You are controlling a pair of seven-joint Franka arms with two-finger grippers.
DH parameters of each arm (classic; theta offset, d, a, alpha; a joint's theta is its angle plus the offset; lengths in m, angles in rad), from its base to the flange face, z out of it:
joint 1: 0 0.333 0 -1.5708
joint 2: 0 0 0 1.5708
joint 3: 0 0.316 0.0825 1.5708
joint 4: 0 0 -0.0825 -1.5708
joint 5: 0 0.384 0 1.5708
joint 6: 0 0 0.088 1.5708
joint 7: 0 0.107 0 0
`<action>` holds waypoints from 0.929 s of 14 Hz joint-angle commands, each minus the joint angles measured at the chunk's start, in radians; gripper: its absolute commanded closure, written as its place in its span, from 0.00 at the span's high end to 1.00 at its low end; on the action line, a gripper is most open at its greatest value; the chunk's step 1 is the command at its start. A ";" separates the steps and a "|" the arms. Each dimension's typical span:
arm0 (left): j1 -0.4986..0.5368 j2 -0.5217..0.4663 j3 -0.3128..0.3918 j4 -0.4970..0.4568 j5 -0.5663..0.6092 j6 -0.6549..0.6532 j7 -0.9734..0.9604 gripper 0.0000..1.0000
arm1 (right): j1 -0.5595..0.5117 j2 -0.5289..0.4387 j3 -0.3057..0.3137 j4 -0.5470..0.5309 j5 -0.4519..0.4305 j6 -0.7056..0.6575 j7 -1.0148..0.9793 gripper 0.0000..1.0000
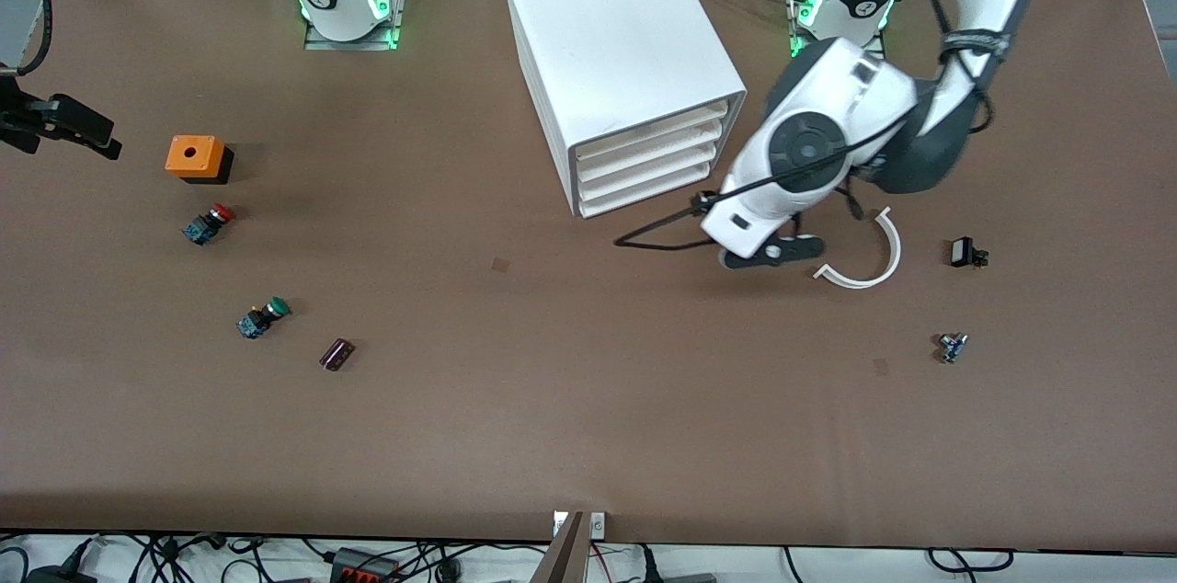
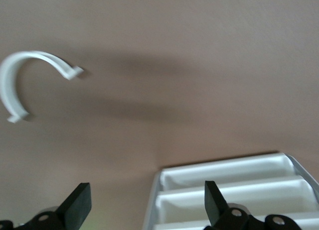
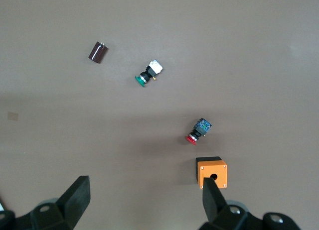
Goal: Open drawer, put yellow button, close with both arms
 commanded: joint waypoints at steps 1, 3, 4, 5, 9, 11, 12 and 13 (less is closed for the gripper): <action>0.082 -0.007 -0.006 0.121 0.061 -0.117 0.137 1.00 | -0.009 -0.008 0.006 -0.003 -0.005 0.006 -0.020 1.00; 0.166 -0.010 -0.002 0.166 0.064 -0.131 0.300 1.00 | -0.009 -0.008 0.006 0.002 -0.005 0.006 -0.020 1.00; 0.215 -0.026 -0.004 0.174 0.066 -0.149 0.395 1.00 | -0.009 -0.008 0.006 0.002 -0.005 0.006 -0.020 1.00; 0.255 -0.044 -0.007 0.175 0.069 -0.151 0.489 1.00 | -0.009 -0.008 0.008 0.002 -0.005 0.006 -0.020 1.00; 0.271 -0.191 0.133 0.159 -0.001 -0.140 0.715 1.00 | -0.007 -0.011 0.008 0.002 -0.005 0.004 -0.023 1.00; 0.163 -0.274 0.334 0.093 -0.109 -0.134 0.851 1.00 | -0.007 -0.014 0.008 0.002 -0.005 0.004 -0.012 1.00; 0.089 -0.329 0.453 0.018 -0.171 -0.127 0.908 1.00 | -0.007 -0.013 0.009 0.002 -0.005 0.004 -0.011 1.00; 0.048 -0.378 0.505 -0.066 -0.204 -0.087 0.914 1.00 | -0.006 -0.013 0.011 0.002 -0.005 0.004 -0.006 1.00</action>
